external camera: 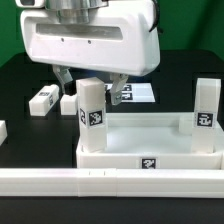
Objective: Assemble desk
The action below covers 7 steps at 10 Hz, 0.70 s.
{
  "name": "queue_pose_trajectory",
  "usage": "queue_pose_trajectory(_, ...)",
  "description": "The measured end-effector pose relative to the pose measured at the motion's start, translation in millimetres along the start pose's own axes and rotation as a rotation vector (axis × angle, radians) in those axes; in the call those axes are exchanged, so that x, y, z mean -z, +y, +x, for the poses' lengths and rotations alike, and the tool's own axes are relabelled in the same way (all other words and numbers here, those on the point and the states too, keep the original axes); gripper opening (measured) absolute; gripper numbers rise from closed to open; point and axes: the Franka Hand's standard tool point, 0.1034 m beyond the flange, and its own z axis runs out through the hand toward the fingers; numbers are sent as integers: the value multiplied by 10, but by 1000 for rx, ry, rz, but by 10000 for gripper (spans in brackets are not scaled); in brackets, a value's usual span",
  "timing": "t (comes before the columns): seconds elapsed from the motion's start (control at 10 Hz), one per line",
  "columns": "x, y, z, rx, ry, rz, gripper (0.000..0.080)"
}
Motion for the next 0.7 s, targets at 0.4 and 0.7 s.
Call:
queue_pose_trajectory(0.4, 4, -4, 1, 445, 4, -26, 649)
queue_pose_trajectory(0.7, -5, 7, 3, 696, 4, -31, 649)
